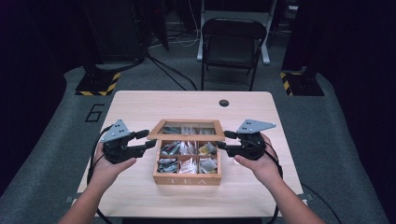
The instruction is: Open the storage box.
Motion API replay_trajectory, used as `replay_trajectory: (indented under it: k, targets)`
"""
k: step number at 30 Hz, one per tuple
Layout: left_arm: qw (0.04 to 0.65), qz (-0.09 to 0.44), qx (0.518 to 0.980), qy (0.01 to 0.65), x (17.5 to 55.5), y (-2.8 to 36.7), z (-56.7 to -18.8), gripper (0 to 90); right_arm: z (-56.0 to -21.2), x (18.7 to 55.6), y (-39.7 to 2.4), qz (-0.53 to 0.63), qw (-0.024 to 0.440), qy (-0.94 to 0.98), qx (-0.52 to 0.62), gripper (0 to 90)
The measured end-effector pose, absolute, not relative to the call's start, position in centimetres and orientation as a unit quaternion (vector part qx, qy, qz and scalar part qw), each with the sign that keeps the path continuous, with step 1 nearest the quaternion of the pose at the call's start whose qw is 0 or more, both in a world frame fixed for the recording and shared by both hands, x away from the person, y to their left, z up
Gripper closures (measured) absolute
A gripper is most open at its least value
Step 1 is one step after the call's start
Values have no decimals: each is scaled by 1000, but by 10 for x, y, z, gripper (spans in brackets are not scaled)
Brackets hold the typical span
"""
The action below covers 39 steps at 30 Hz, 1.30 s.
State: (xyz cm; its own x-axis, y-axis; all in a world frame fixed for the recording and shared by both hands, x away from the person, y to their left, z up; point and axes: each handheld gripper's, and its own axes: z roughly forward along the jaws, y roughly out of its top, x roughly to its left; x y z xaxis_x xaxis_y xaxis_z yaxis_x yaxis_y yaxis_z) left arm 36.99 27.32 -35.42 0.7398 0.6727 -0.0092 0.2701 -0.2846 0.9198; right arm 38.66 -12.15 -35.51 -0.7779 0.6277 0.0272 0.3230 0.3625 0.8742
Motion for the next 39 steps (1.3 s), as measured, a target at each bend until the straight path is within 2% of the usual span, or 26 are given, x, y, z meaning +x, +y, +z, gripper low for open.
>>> replay_trajectory:
  k: [4,9,17,25,39]
  targets:
    - [513,202,778,302,373,272,-355,482,-355,389,-122,486,160,806,298,497]
    - [494,217,786,300,376,270,-364,474,-351,395,-124,496,150,796,312,517]
    - [490,224,781,317,393,266,-375,486,-347,398,-123,494,153,797,311,520]
    - [491,229,776,321,402,266,-375,559,-348,401,-123,489,157,802,305,519]
    - [485,229,781,319,407,265,-373,561,-367,412,-121,475,174,806,309,485]
